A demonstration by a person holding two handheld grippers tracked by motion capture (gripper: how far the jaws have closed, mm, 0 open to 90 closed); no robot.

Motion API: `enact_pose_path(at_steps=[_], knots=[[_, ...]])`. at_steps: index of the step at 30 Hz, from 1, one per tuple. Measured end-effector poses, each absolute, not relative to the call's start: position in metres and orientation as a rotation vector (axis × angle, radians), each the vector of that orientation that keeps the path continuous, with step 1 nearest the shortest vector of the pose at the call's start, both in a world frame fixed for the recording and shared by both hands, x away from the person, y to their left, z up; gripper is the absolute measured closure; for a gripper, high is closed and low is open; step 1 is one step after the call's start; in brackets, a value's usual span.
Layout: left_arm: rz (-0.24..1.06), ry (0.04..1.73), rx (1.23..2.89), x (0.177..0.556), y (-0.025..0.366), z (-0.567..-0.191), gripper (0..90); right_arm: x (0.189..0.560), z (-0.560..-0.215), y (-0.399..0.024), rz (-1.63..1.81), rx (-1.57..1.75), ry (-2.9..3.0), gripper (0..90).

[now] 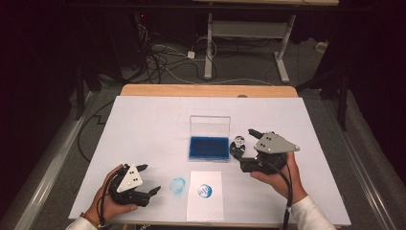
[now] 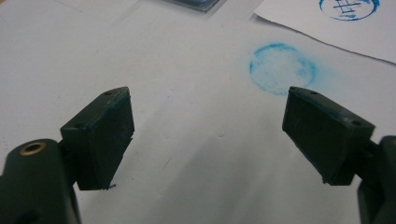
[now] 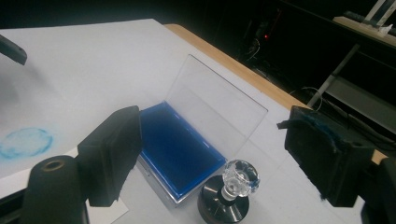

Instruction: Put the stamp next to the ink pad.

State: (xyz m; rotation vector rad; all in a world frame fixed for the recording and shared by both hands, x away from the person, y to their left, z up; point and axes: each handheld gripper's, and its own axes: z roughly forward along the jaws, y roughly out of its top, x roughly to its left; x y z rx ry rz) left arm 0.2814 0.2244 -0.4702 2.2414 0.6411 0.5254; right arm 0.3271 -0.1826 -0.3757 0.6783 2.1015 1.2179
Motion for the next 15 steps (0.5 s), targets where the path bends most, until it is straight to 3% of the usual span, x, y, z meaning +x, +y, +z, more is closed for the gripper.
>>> enact_pose_path(at_steps=[15], knots=[[0.517,0.642,2.216,0.279,0.222,-0.467,16.0,0.309,-0.378,-0.197,1.207,0.664,2.110,19.6]])
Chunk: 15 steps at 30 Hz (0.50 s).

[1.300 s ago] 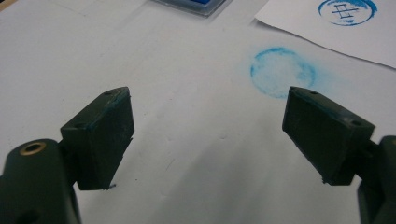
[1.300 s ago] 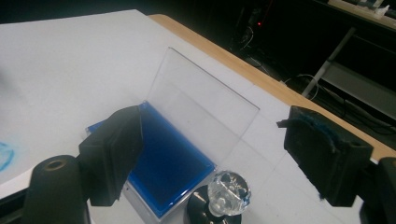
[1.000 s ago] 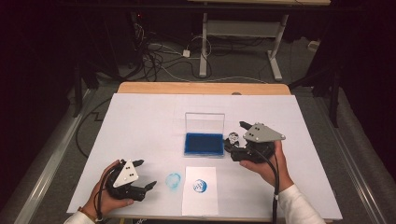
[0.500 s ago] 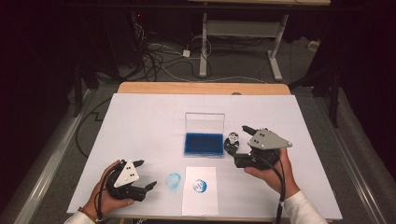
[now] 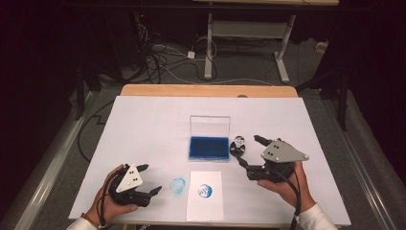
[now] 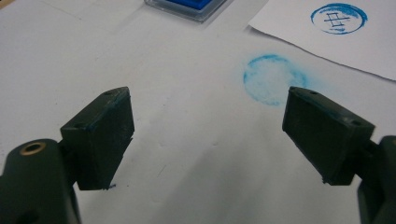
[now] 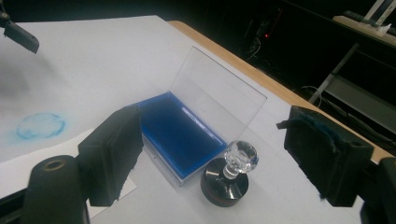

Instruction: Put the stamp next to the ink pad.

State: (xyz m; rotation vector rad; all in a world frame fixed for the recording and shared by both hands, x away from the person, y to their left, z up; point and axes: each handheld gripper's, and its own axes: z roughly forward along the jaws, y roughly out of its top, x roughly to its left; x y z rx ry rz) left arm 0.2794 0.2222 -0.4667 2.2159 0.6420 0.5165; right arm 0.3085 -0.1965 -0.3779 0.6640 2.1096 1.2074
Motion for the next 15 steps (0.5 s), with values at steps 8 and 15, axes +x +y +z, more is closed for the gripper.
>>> enact_pose_path(at_steps=[8,15], knots=[[0.530,0.637,2.226,0.279,0.222,-0.467,16.0,0.302,-0.381,-0.201,1.177,0.649,2.117,19.6],[0.541,0.645,2.227,0.279,0.224,-0.466,16.0,0.297,-0.387,-0.205,1.141,0.659,2.104,20.9]])
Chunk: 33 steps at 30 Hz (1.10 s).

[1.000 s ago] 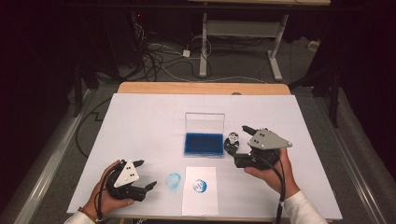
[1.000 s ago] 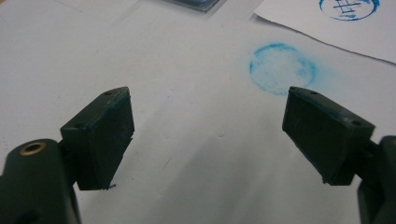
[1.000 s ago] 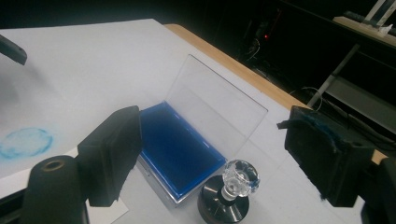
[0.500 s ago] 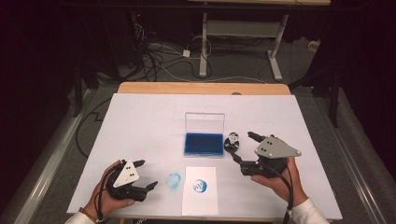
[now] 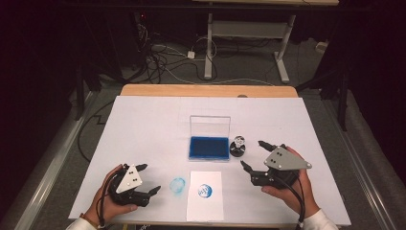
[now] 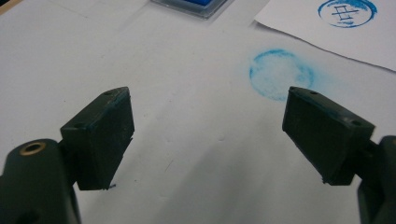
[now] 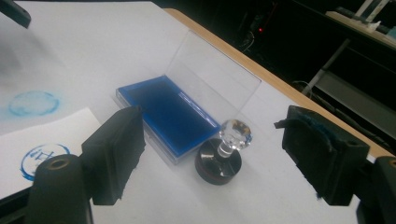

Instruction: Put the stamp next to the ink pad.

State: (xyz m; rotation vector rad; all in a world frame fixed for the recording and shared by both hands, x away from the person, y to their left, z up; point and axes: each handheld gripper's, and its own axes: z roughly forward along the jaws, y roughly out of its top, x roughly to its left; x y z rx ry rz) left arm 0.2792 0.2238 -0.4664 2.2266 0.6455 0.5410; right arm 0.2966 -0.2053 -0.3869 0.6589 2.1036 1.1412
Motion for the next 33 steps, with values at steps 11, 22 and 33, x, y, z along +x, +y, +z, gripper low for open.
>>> enact_pose_path(at_steps=[11,22,33], knots=[[0.543,0.646,2.222,0.280,0.226,-0.466,16.0,0.287,-0.405,-0.220,1.132,0.678,2.110,16.2],[0.555,0.665,2.216,0.284,0.226,-0.465,16.1,0.282,-0.425,-0.235,1.102,0.693,2.132,16.3],[0.572,0.671,2.201,0.282,0.226,-0.463,16.2,0.277,-0.461,-0.249,1.054,0.789,2.172,16.5]])
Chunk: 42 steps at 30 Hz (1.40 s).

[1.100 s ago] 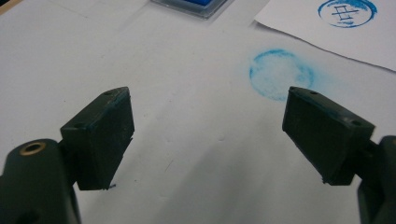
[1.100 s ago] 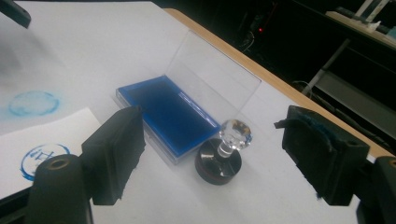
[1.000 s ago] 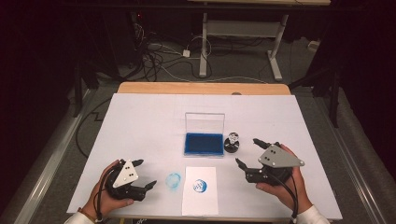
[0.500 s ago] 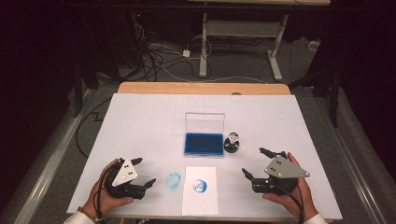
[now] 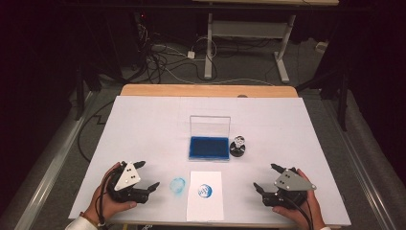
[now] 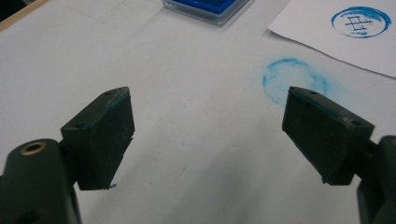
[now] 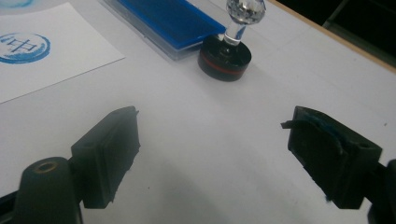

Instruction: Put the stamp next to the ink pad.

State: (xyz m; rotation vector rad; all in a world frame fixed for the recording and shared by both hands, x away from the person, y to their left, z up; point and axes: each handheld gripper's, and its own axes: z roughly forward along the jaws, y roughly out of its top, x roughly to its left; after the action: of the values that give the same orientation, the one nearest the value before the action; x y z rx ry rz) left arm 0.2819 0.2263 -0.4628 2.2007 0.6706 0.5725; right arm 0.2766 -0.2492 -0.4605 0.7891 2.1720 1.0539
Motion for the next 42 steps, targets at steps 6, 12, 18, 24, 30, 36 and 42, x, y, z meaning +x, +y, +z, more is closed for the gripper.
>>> enact_pose_path(at_steps=[6,12,18,24,30,36,42], knots=[[0.575,0.671,2.209,0.281,0.224,-0.463,16.1,0.275,-0.464,-0.251,1.040,0.796,2.176,16.5],[0.570,0.656,2.215,0.279,0.223,-0.464,16.1,0.272,-0.458,-0.248,1.069,0.779,2.167,16.4],[0.567,0.631,2.232,0.278,0.220,-0.464,16.0,0.264,-0.452,-0.244,1.091,0.751,2.146,16.2],[0.565,0.634,2.234,0.279,0.220,-0.465,16.1,0.265,-0.452,-0.245,1.091,0.765,2.145,16.2],[0.564,0.630,2.240,0.279,0.220,-0.465,16.1,0.265,-0.452,-0.244,1.095,0.758,2.155,16.2],[0.558,0.634,2.239,0.280,0.220,-0.466,16.1,0.265,-0.452,-0.244,1.096,0.761,2.153,16.2],[0.559,0.642,2.242,0.282,0.220,-0.466,16.1,0.266,-0.453,-0.244,1.100,0.763,2.156,16.3]])
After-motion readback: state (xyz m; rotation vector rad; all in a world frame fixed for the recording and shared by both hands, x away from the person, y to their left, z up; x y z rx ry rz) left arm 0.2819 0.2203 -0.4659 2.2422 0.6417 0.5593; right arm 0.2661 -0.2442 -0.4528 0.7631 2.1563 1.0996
